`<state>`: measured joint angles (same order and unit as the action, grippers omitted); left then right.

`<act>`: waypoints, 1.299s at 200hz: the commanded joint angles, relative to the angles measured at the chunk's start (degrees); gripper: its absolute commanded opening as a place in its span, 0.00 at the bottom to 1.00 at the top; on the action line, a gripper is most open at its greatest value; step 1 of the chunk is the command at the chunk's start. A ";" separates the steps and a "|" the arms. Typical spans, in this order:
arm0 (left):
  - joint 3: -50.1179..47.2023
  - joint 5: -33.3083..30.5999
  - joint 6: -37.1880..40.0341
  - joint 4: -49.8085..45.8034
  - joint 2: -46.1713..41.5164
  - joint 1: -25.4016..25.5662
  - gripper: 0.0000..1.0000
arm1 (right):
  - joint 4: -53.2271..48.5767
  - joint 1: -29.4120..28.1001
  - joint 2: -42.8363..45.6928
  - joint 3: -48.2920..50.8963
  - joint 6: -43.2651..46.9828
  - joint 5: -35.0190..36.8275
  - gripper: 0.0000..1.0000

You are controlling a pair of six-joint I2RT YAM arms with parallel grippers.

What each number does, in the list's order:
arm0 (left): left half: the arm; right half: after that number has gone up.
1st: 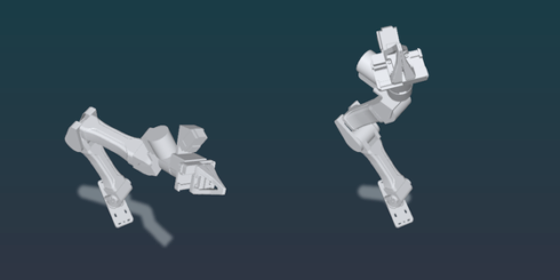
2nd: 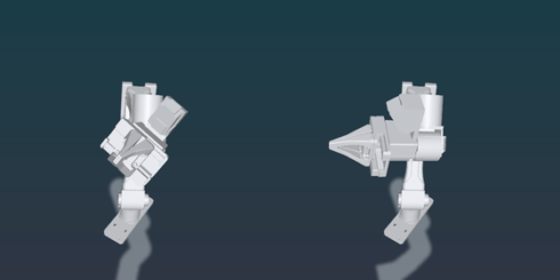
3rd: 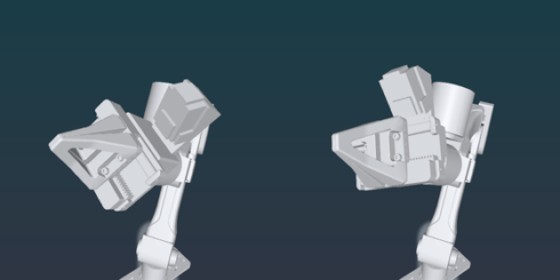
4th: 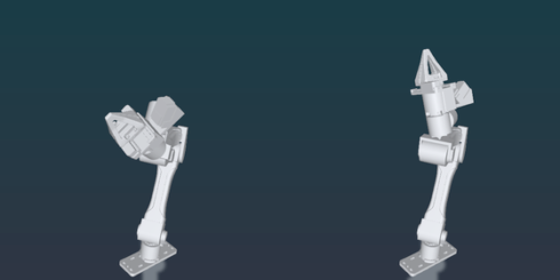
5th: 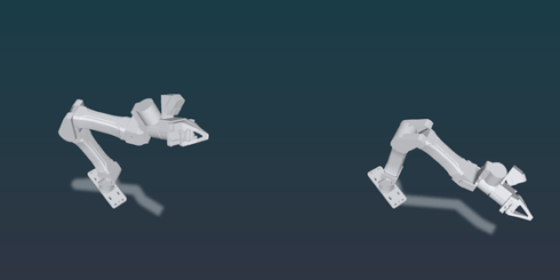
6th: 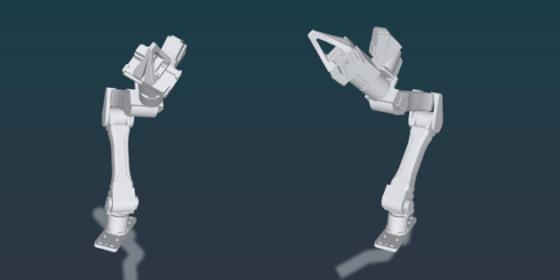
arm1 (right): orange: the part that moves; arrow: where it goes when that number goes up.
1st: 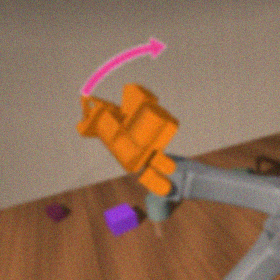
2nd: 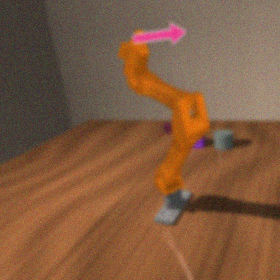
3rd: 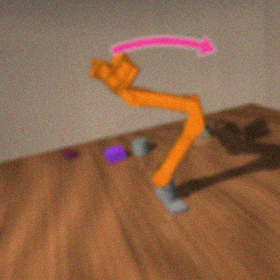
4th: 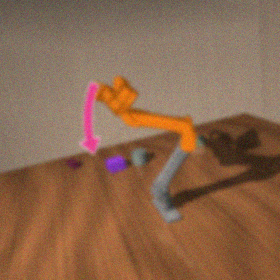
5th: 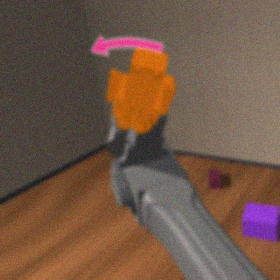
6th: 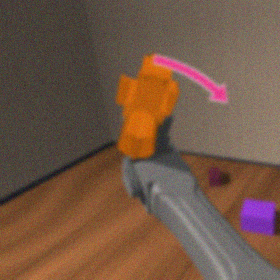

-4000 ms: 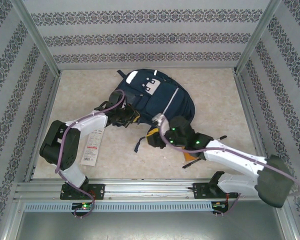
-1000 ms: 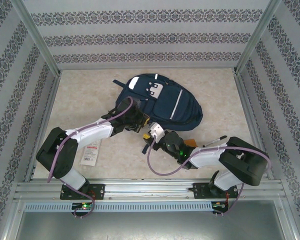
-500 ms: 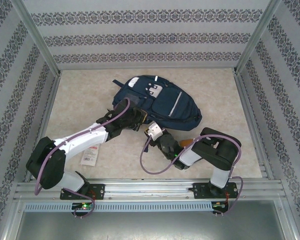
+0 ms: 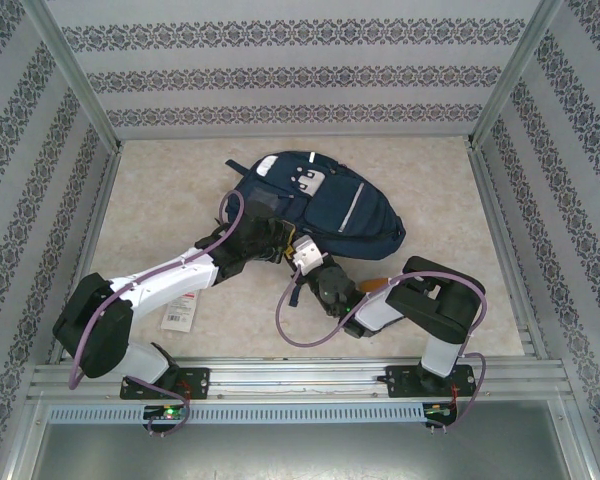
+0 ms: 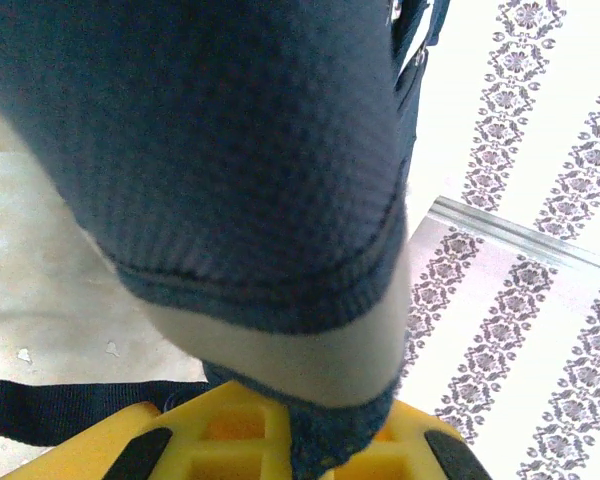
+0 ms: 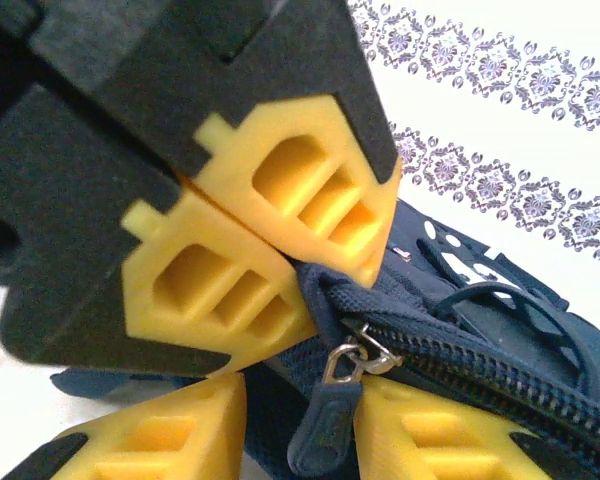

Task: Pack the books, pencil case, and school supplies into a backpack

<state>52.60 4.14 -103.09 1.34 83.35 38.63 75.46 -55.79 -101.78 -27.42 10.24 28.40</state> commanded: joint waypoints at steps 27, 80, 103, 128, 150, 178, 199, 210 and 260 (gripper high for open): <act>0.09 0.46 -4.65 2.05 -0.05 1.36 0.00 | 3.90 -0.90 -0.35 -3.38 -3.04 4.66 0.29; -0.44 -0.04 -4.84 2.62 0.44 1.36 0.00 | 2.80 -1.56 0.29 -2.58 -5.41 7.44 0.12; -0.78 -0.01 -5.02 3.06 0.58 1.36 0.00 | 1.85 -2.08 1.37 -1.22 -6.31 7.56 0.06; -1.10 -0.36 -5.01 3.48 0.70 1.36 0.00 | 0.12 -2.40 2.77 0.64 -7.29 4.73 0.02; -1.18 -0.61 -4.33 3.89 0.90 1.34 0.00 | -0.79 -2.40 4.40 2.67 -8.37 0.15 0.00; -1.63 -1.45 -1.82 4.35 0.97 0.67 0.00 | -3.74 -1.76 8.15 5.61 -11.66 -6.30 0.00; -2.34 -1.60 0.18 5.32 1.27 -0.33 0.00 | -7.81 -1.01 11.86 7.38 -14.01 -9.25 0.00; -2.88 -1.52 1.13 6.69 1.77 -0.87 0.00 | -10.59 -0.45 14.04 9.17 -15.94 -9.82 0.00; -5.55 0.80 2.04 13.31 5.74 -2.71 0.00 | -27.61 6.78 25.13 9.69 -32.42 -19.85 0.00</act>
<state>48.53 6.59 -102.43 7.44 87.13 38.57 55.79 -51.55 -82.67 -18.24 -11.27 15.16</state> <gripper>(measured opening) 0.046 0.041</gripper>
